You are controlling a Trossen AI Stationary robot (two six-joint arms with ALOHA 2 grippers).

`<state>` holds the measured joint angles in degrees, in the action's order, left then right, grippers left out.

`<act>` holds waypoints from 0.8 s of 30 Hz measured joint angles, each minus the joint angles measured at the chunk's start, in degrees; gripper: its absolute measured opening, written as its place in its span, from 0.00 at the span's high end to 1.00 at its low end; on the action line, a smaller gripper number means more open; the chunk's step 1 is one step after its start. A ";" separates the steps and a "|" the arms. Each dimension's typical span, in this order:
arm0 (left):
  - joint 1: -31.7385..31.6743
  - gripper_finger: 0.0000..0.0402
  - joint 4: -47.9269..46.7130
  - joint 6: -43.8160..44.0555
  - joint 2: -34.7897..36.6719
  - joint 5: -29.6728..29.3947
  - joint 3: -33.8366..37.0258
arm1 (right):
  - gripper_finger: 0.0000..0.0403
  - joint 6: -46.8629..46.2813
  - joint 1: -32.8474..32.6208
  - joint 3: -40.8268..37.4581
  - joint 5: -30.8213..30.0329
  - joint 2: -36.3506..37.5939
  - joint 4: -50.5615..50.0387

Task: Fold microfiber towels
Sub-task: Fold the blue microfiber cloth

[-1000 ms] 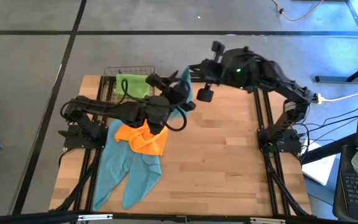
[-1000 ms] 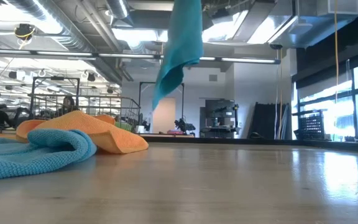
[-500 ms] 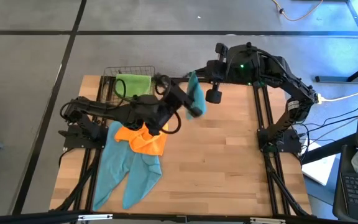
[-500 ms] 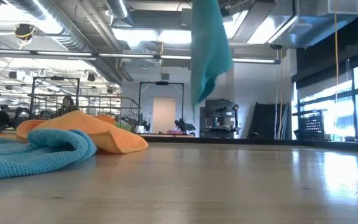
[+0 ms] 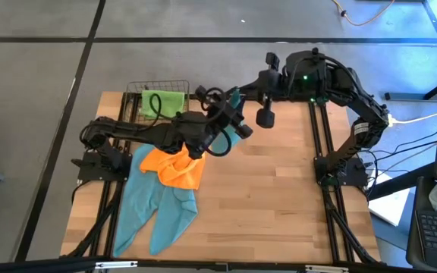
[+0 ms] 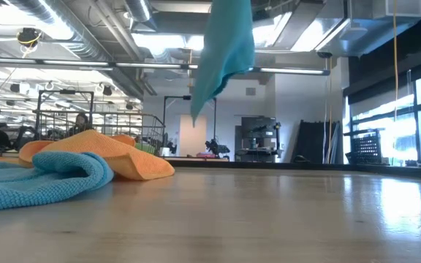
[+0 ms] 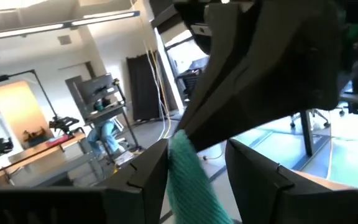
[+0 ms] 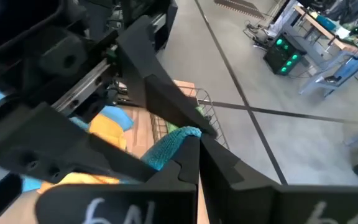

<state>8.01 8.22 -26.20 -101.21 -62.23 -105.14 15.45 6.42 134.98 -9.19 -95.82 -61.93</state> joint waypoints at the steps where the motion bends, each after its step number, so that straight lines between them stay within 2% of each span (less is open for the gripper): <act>1: -0.07 0.62 -0.14 -0.02 -0.07 -0.24 0.00 | 0.98 -0.05 -0.01 0.00 0.00 -0.03 0.00; 6: -0.39 0.62 -0.17 -4.42 -0.10 -2.17 0.00 | 0.98 -0.37 -0.01 0.00 -1.54 -0.06 0.36; 11: -0.91 0.62 0.05 -9.99 0.38 -7.11 0.00 | 0.98 -1.04 0.05 0.00 -2.82 -0.10 0.69; 18: -3.56 0.62 0.03 -18.26 1.24 -7.22 -0.02 | 0.98 -3.20 0.06 0.00 -1.89 -0.14 0.43; 24: -4.26 0.62 -0.14 -19.40 3.59 -3.66 0.06 | 0.98 -3.40 0.09 0.00 -8.76 -0.17 -1.94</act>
<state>3.74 8.08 -45.60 -97.62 -65.89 -105.08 12.05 6.51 134.98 -17.94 -95.98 -63.87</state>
